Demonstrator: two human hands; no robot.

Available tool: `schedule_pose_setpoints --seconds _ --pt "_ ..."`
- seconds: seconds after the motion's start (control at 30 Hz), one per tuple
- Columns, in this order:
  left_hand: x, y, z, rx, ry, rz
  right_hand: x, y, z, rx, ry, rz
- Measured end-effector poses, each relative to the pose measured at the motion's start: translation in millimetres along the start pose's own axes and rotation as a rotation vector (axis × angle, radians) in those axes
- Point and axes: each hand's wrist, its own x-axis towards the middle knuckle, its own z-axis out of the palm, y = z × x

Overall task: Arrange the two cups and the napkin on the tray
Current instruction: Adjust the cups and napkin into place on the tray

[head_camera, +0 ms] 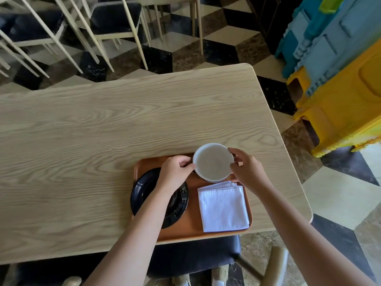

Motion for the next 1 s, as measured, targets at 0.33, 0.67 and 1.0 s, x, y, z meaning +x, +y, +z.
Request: schedule_pose_setpoints --seconds 0.33,0.67,1.0 --pt "-14.6 -2.5 -4.0 0.023 0.014 0.027 -9.0 0.3 5.8 0.061 0.004 -0.029" --pt "-106.2 -40.5 36.8 0.506 0.162 0.723 -81.9 60.4 -2.8 -0.746 0.158 -0.570" --pt "-122.4 -48.4 80.1 0.738 -0.080 0.522 -101.6 89.3 19.4 -0.915 -0.106 -0.431"
